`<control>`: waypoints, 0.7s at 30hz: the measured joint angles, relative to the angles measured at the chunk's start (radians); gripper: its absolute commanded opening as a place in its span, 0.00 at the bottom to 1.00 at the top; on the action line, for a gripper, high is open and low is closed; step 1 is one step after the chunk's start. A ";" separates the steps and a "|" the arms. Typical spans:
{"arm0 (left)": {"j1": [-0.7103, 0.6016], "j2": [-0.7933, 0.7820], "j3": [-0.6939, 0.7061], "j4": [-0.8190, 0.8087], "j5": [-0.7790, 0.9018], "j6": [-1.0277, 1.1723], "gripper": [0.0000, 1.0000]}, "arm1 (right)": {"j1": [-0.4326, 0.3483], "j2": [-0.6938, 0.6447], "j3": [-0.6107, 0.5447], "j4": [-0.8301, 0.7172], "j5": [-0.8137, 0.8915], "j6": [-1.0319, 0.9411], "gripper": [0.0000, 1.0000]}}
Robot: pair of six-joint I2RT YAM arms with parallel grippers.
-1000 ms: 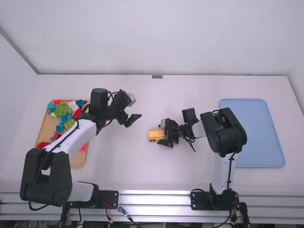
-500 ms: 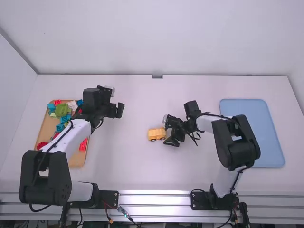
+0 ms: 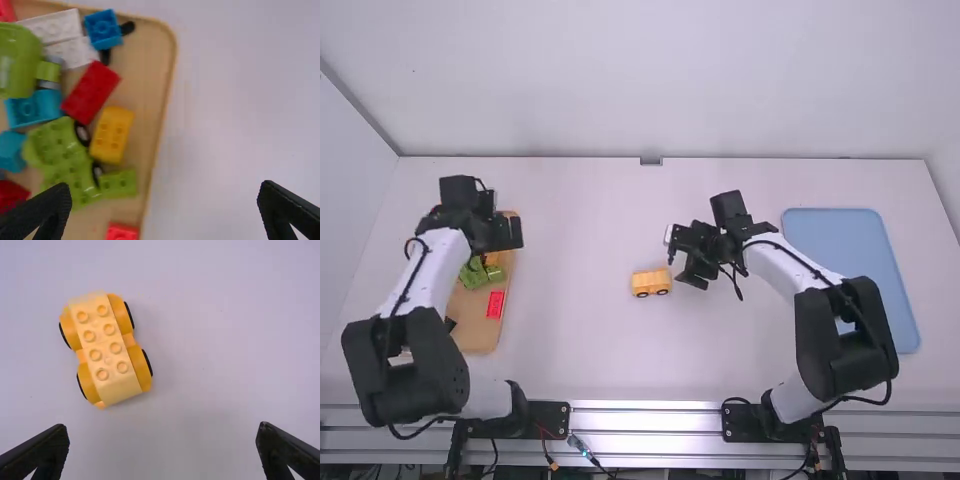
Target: Assemble lego blocks to make yellow taxi
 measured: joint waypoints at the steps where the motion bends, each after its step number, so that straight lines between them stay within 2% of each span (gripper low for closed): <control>1: 0.009 0.013 0.024 -0.023 0.002 0.011 0.99 | -0.001 0.000 0.000 -0.002 0.002 -0.003 0.99; 2: 0.031 0.050 0.082 -0.074 0.006 0.041 1.00 | -0.006 0.000 0.000 -0.003 0.006 -0.011 0.99; 6: 0.058 0.219 0.254 -0.231 0.008 0.183 0.70 | -0.037 0.000 0.000 -0.002 0.014 -0.026 0.99; 7: 0.058 0.261 0.282 -0.254 0.011 0.217 0.67 | -0.045 0.000 0.000 -0.002 0.014 -0.029 0.99; 9: 0.058 0.311 0.308 -0.277 0.016 0.258 0.65 | -0.057 0.000 0.000 0.000 0.014 -0.030 0.99; 13: 0.055 0.377 0.316 -0.262 0.017 0.340 0.47 | -0.085 0.000 0.000 0.001 0.013 -0.032 0.99; 20: 0.055 0.382 0.286 -0.144 -0.025 0.373 0.54 | -0.102 0.000 0.000 0.005 0.013 -0.032 0.99; 21: 0.055 0.382 0.265 -0.119 -0.029 0.381 0.49 | -0.101 0.000 0.000 0.008 0.013 -0.031 0.99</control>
